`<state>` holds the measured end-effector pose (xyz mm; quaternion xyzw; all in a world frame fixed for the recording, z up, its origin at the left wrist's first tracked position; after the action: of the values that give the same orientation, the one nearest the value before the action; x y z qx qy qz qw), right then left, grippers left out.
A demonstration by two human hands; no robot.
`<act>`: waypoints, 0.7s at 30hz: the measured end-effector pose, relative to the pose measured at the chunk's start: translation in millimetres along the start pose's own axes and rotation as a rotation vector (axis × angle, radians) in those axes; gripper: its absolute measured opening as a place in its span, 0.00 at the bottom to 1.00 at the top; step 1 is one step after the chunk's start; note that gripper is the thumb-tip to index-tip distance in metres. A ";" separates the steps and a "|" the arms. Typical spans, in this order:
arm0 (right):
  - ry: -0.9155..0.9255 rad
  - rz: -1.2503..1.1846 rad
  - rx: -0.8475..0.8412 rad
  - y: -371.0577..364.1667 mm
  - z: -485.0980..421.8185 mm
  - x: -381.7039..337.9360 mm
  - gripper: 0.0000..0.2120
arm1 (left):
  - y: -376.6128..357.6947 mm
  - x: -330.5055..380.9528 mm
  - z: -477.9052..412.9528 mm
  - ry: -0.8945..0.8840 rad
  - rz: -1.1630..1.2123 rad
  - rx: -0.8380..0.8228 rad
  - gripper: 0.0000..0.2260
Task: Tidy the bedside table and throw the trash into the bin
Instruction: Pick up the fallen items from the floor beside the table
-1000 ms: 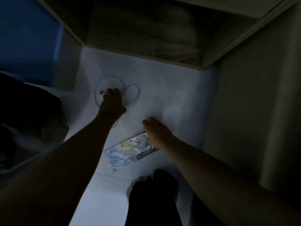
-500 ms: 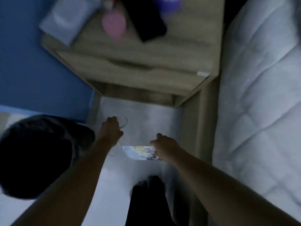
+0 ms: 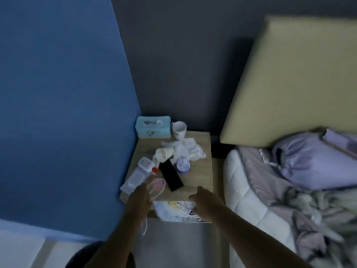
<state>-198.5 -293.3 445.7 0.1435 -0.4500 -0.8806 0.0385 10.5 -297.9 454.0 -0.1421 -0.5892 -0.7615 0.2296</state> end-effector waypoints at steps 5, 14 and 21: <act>-0.067 -0.209 0.127 92.5 -1.9 9.7 0.25 | 102.2 58.2 -19.3 0.029 0.082 0.111 0.17; -0.182 -0.612 0.250 157.5 -90.7 55.4 0.24 | 126.0 67.8 -127.2 0.123 0.077 0.181 0.14; -0.212 -0.774 0.192 126.2 -178.1 79.2 0.25 | 70.3 39.0 -220.2 0.212 0.129 0.148 0.11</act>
<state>-230.8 -522.8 431.2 0.2137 -0.4446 -0.7939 -0.3555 25.5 -531.0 473.1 -0.0809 -0.6059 -0.7103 0.3490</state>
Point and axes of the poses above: each hand's wrist, its own z-axis away from the middle knuckle, its own y-axis out of the back of the hand, x = y × z, the point moved 10 cm from there along -z, towards the middle knuckle, and after that the axes turned 1 degree about -y, right-handed, at the moved point
